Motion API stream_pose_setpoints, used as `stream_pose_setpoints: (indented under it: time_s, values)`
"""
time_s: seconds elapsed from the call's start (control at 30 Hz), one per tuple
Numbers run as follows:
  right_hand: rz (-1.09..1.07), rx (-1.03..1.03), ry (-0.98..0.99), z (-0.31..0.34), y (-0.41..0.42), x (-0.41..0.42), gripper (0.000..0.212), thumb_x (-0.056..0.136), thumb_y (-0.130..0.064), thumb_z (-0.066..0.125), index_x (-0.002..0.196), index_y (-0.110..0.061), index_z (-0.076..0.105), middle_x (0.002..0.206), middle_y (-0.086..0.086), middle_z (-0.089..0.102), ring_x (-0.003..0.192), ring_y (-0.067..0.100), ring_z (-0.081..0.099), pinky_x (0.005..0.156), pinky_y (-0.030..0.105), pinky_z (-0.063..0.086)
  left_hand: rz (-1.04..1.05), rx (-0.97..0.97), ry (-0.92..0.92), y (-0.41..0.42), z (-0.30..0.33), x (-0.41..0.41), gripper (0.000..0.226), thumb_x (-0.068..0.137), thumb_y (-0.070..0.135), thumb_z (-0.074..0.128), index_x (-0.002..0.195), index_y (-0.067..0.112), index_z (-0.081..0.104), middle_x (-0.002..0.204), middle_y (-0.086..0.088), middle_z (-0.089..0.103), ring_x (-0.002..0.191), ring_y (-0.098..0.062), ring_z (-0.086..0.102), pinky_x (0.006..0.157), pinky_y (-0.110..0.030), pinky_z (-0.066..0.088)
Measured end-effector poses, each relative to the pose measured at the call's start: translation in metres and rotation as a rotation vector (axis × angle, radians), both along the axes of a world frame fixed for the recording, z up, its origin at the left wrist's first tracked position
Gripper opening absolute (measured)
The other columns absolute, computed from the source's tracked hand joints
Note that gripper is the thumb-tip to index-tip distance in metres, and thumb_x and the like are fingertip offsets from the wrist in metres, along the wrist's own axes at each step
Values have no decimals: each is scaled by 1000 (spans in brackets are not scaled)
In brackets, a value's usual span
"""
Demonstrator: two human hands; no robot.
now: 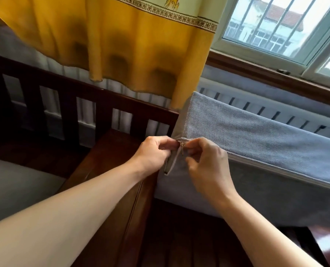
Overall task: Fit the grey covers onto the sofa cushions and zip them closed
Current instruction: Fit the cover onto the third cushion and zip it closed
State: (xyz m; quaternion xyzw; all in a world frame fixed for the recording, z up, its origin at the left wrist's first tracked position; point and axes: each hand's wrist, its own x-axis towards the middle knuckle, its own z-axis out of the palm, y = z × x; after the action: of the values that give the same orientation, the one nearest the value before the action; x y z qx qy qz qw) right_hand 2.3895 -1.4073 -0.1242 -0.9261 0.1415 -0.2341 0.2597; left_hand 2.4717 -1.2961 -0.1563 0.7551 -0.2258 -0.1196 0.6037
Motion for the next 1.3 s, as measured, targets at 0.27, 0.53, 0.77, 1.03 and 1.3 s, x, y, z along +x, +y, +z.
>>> stream_pose_setpoints:
  time_s: [0.27, 0.53, 0.77, 1.03, 1.3]
  values:
    - [-7, -452, -117, -6, -18, 8, 32, 61, -8, 76, 85, -18, 59, 92, 2, 57, 92, 26, 50, 77, 33, 32, 32, -241, 348, -5, 4, -10, 27, 99, 14, 41, 103, 2, 64, 93, -11, 67, 80, -17, 62, 69, -25, 44]
    - [90, -632, -181, -6, -29, 21, 19, 67, -10, 75, 75, -14, 59, 81, 5, 59, 79, 29, 56, 69, 37, 44, 167, -183, 134, -18, -6, -6, 7, 79, 16, 75, 80, 10, 71, 72, -5, 69, 71, -13, 63, 73, -29, 52]
    - [152, -661, -153, 0, -30, 26, 24, 69, -2, 68, 74, -17, 51, 76, 1, 55, 76, 27, 55, 66, 33, 36, 236, -78, 17, -10, -1, -4, 13, 76, 23, 78, 69, 14, 71, 70, -3, 70, 66, -9, 61, 65, -17, 47]
    - [110, -784, -157, -2, -30, 26, 16, 73, -4, 68, 78, -14, 56, 78, 4, 58, 76, 27, 57, 67, 35, 42, 210, -307, 304, -20, -7, -9, 15, 82, 16, 70, 72, 8, 65, 71, -5, 64, 66, -9, 56, 49, -4, 40]
    - [137, -767, -119, 2, -31, 31, 14, 73, -7, 71, 75, -12, 58, 78, 6, 59, 77, 29, 58, 69, 36, 45, 236, -311, 285, -22, 1, -12, 18, 81, 16, 72, 65, 11, 65, 72, -7, 66, 75, -16, 60, 76, -28, 49]
